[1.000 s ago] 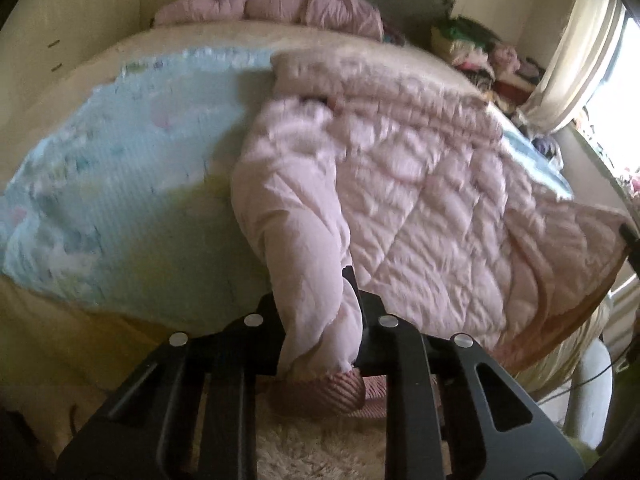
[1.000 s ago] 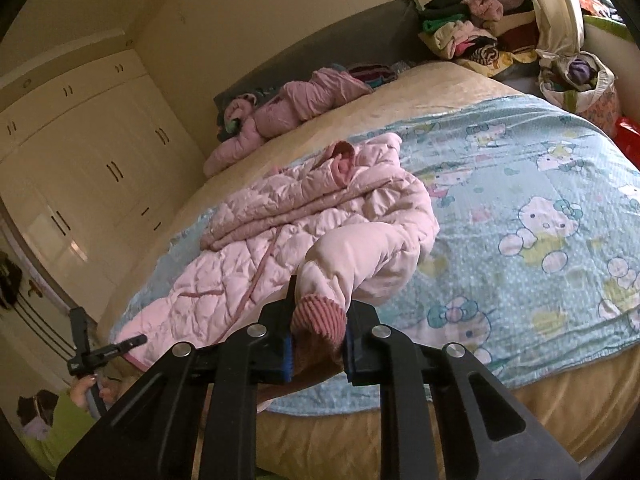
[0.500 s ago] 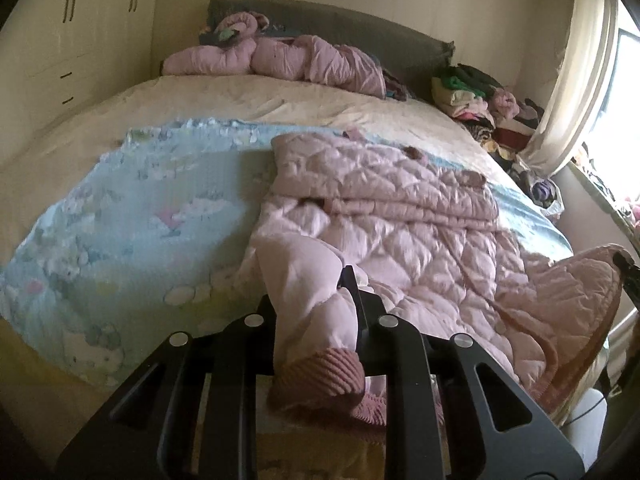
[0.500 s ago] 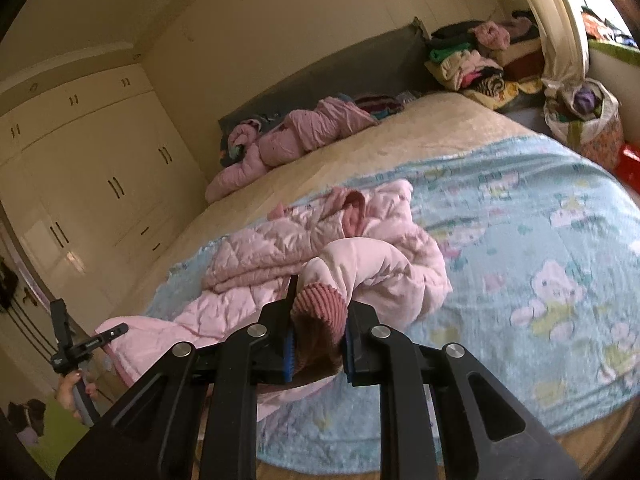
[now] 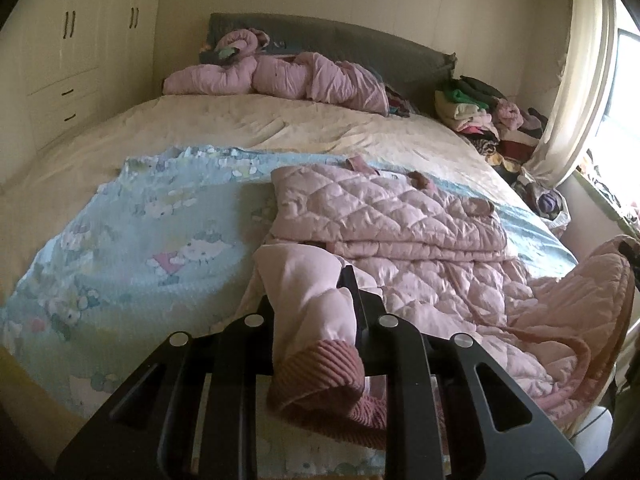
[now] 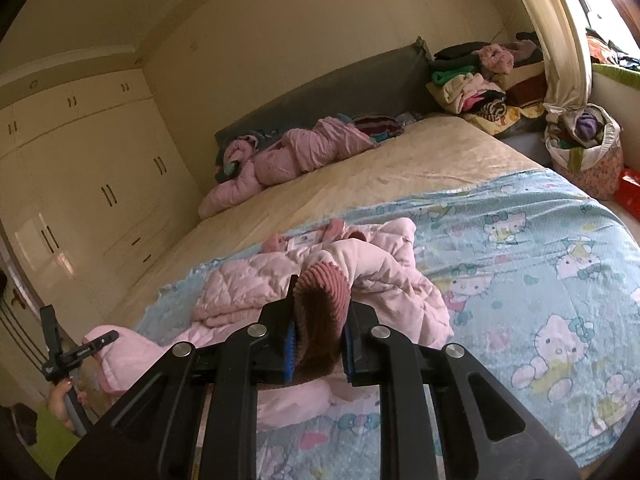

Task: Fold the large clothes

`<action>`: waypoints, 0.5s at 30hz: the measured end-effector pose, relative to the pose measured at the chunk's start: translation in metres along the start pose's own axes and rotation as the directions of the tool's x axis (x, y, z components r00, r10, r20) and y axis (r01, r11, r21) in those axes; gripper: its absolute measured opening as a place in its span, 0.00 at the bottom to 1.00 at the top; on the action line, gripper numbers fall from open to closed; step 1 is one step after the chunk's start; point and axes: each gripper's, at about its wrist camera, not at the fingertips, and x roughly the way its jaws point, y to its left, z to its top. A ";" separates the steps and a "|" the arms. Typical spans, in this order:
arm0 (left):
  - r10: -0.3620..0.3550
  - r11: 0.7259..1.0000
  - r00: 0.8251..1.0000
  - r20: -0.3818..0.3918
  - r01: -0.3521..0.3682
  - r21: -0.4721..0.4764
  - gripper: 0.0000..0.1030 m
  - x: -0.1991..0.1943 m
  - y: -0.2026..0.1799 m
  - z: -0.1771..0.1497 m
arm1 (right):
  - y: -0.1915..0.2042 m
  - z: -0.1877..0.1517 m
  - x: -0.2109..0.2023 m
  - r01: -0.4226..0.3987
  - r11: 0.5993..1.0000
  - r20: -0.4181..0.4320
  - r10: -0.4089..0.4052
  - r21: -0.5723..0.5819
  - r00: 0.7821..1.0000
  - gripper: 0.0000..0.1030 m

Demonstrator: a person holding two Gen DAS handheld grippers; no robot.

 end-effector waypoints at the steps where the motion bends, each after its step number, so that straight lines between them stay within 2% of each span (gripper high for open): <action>1: 0.000 1.000 1.000 0.002 0.000 0.000 0.13 0.001 0.000 0.003 | -0.001 0.002 0.002 0.000 1.000 0.003 0.000 0.001 1.000 0.16; 15: 0.003 1.000 0.999 0.036 -0.002 -0.025 0.13 0.021 -0.002 0.035 | -0.011 0.029 0.034 0.024 0.999 0.033 -0.025 0.024 0.999 0.16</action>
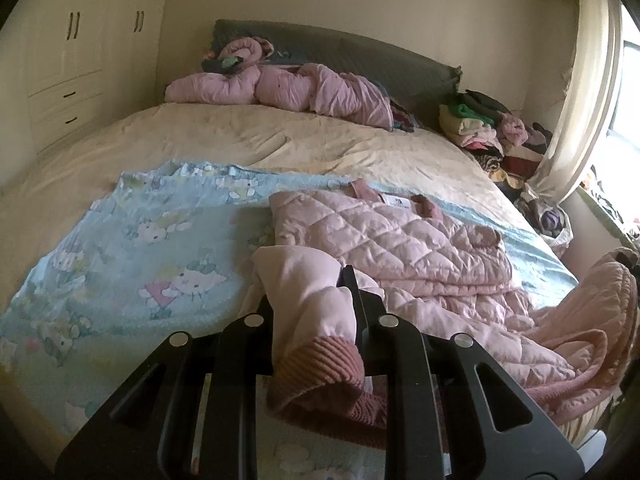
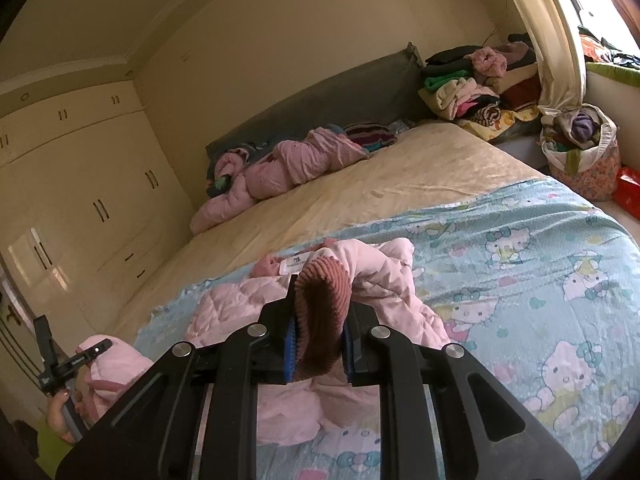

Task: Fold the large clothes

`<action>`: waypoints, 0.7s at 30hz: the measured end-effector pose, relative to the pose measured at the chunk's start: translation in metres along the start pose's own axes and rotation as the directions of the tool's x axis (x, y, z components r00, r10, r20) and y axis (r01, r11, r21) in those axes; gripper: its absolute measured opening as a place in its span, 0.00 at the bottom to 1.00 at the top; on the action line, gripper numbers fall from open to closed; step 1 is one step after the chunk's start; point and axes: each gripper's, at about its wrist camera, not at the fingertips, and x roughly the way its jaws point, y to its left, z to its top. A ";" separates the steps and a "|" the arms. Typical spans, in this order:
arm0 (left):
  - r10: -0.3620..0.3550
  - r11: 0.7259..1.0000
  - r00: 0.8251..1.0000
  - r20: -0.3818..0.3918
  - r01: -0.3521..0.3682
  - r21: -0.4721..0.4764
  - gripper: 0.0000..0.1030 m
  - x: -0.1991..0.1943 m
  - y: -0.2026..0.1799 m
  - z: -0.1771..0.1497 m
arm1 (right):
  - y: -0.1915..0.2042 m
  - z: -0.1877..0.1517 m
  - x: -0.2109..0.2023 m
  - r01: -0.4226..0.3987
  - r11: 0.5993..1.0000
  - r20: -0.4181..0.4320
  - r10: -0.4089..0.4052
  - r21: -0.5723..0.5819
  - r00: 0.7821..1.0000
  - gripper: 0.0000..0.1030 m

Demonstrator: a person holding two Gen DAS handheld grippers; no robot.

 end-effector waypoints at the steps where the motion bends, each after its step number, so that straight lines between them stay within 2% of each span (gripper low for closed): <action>1: 0.000 1.000 1.000 0.002 0.000 -0.003 0.13 0.002 0.000 0.003 | 0.000 0.002 0.004 0.006 1.000 0.003 -0.006 0.001 1.000 0.16; 21: 0.032 0.997 0.995 0.091 -0.024 -0.080 0.14 0.048 -0.004 0.065 | -0.019 0.055 0.066 0.064 0.996 0.057 -0.068 0.069 0.996 0.16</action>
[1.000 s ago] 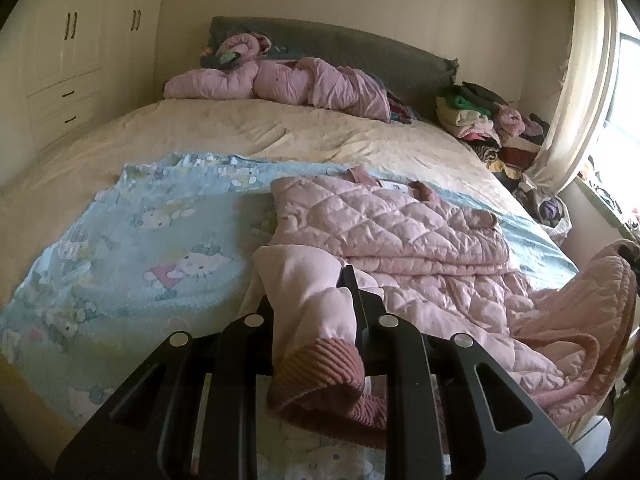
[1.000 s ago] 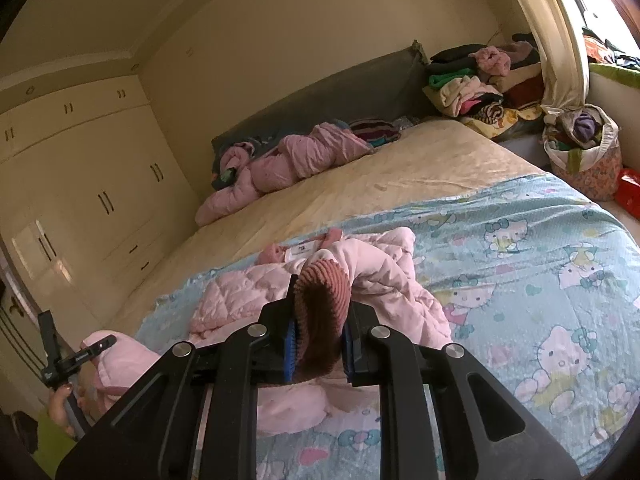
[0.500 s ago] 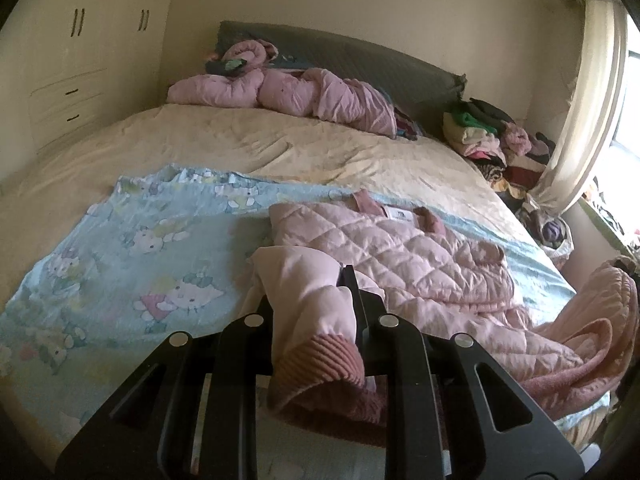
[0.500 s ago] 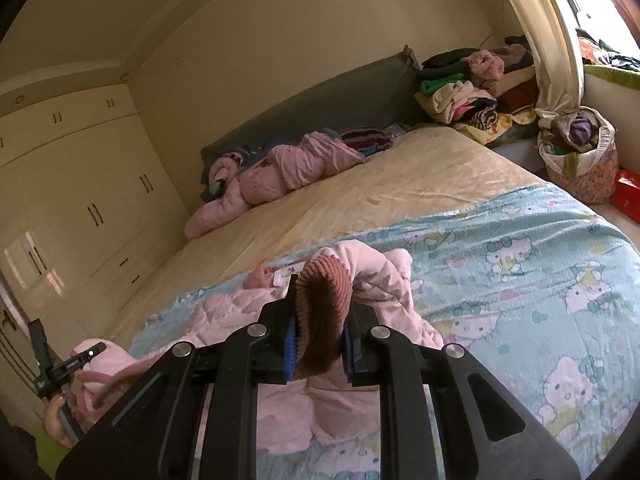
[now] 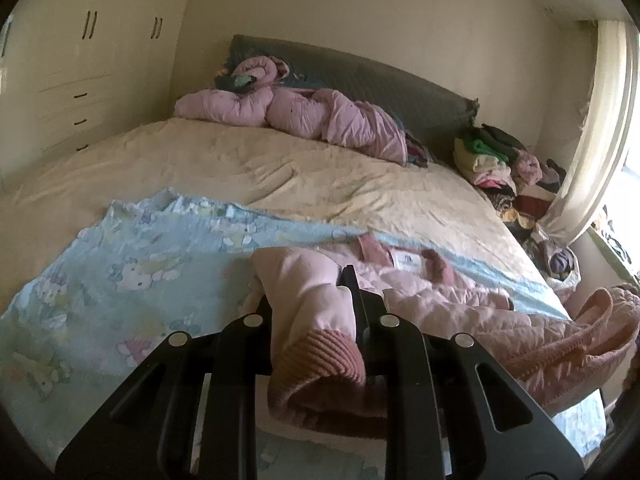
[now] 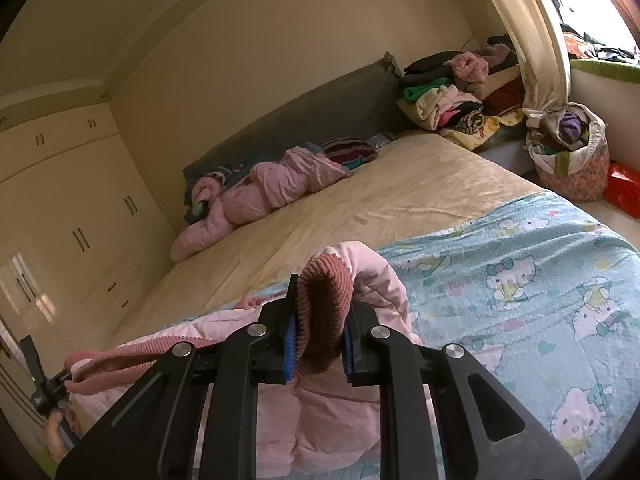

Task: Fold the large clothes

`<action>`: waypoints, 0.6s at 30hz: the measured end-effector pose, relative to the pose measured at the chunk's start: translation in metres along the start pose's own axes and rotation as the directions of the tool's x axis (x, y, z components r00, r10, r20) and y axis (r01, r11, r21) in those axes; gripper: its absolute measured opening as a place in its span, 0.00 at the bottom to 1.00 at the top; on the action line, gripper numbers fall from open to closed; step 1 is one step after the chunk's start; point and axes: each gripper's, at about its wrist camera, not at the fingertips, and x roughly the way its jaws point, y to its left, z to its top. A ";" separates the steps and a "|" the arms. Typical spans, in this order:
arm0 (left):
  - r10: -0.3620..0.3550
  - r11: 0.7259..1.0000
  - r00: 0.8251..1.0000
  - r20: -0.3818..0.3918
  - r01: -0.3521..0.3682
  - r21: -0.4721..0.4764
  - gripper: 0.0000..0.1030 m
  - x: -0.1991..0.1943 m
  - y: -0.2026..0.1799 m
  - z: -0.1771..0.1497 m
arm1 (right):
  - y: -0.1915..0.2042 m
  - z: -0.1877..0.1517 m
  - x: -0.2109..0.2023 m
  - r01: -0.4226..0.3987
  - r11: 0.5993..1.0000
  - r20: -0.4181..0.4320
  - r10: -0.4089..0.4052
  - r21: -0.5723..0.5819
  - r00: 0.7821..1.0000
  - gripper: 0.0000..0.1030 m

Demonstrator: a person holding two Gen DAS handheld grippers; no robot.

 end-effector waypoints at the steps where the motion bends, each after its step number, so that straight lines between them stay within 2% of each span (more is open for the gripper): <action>1: 0.000 1.000 1.000 0.005 0.000 -0.005 0.14 0.002 -0.002 0.003 | -0.002 0.003 0.004 0.003 1.000 0.001 -0.003 0.009 1.000 0.16; 9: 0.009 0.999 1.000 0.029 -0.008 -0.038 0.14 0.028 -0.004 0.013 | -0.007 0.018 0.040 0.049 0.999 0.003 -0.049 0.023 0.999 0.15; 18: 0.005 0.999 1.000 0.011 -0.005 -0.034 0.14 0.062 0.006 0.013 | -0.009 0.021 0.081 0.106 0.994 -0.011 -0.106 0.009 0.994 0.16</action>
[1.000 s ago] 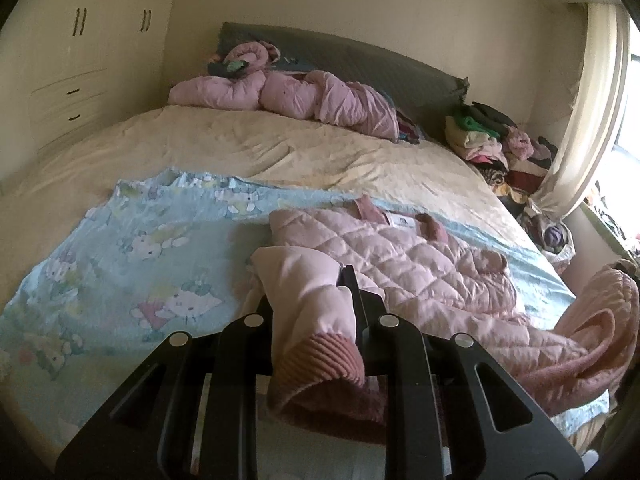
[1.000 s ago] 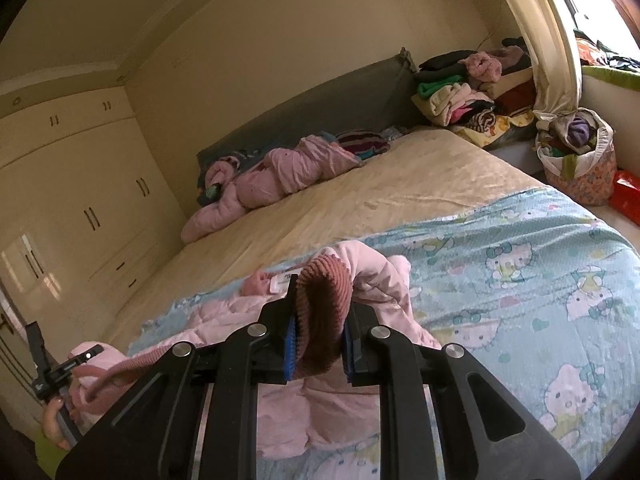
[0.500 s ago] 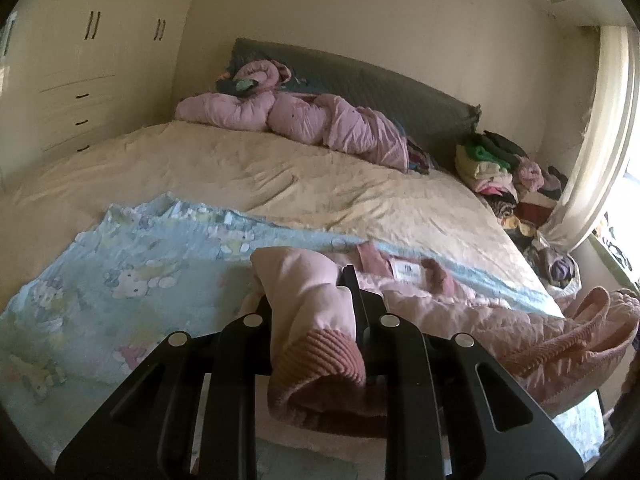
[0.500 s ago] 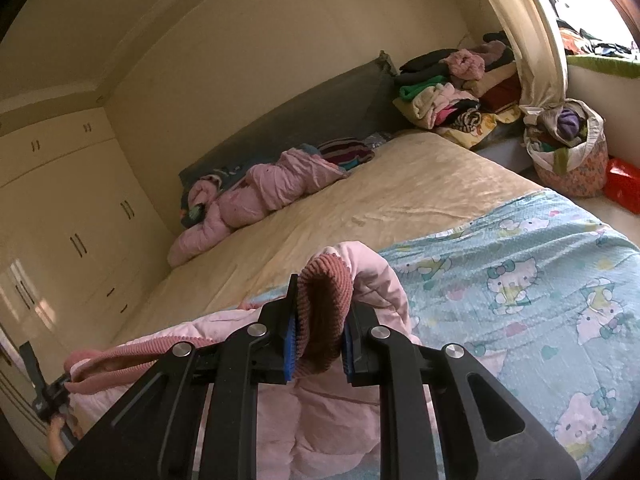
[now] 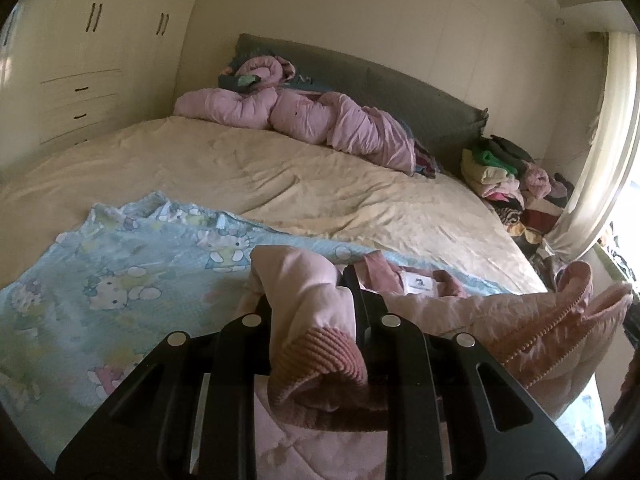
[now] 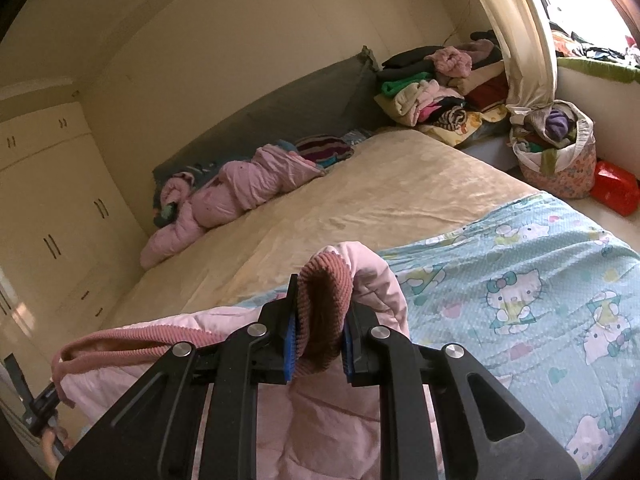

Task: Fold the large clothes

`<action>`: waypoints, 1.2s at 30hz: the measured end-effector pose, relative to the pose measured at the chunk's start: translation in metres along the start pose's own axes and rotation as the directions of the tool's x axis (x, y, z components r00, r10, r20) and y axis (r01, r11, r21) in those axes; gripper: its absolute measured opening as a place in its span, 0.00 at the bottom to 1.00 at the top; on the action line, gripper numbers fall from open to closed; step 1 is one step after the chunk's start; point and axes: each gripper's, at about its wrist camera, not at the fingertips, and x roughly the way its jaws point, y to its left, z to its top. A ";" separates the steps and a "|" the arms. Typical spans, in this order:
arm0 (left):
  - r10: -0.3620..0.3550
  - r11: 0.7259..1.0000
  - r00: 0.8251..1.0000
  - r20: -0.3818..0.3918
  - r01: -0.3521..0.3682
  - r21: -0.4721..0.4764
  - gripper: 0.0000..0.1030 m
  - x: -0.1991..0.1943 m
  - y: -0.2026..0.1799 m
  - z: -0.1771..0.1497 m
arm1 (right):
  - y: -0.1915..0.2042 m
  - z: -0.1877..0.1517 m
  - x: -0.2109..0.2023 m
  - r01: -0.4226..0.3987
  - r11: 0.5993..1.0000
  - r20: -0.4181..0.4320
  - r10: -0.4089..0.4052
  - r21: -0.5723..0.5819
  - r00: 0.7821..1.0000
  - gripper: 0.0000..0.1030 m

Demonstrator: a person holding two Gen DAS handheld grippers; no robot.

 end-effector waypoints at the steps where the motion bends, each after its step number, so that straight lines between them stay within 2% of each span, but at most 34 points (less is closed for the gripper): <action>1: -0.001 1.000 1.000 -0.004 0.001 0.000 0.15 0.005 0.002 -0.001 | 0.000 0.000 0.003 0.004 1.000 -0.001 -0.004 -0.002 1.000 0.16; 13: -0.020 0.999 0.996 -0.082 0.017 -0.037 0.16 0.058 0.016 -0.006 | 0.001 -0.009 0.064 0.097 0.995 -0.037 -0.096 0.000 0.995 0.16; 19: -0.018 0.999 0.995 -0.103 0.013 -0.048 0.16 0.069 0.018 -0.012 | -0.003 -0.013 0.083 0.101 0.995 -0.050 -0.100 0.025 0.994 0.19; 22: -0.018 0.999 0.994 -0.108 0.013 -0.050 0.16 0.071 0.018 -0.014 | -0.008 -0.013 0.086 0.066 0.995 -0.055 -0.062 0.076 0.997 0.31; 24: -0.022 0.998 0.994 -0.110 0.016 -0.054 0.16 0.072 0.018 -0.014 | -0.008 -0.013 0.084 0.027 0.994 -0.041 -0.022 0.104 0.999 0.51; 26: -0.025 0.998 0.994 -0.110 0.019 -0.055 0.17 0.073 0.019 -0.014 | -0.004 -0.012 0.078 0.024 0.995 -0.012 -0.023 0.098 1.000 0.64; 30: -0.032 0.998 0.993 -0.116 0.025 -0.062 0.18 0.074 0.019 -0.015 | 0.014 -0.019 0.071 -0.017 0.998 -0.021 0.018 0.053 1.000 0.66; 33: -0.028 0.998 0.993 -0.117 0.022 -0.058 0.18 0.075 0.018 -0.015 | 0.030 -0.037 0.071 -0.064 0.998 -0.085 0.064 0.001 0.994 0.67; 36: -0.033 0.998 0.993 -0.116 0.026 -0.060 0.19 0.075 0.017 -0.015 | 0.050 -0.067 0.076 -0.109 0.992 -0.189 0.096 -0.062 0.977 0.67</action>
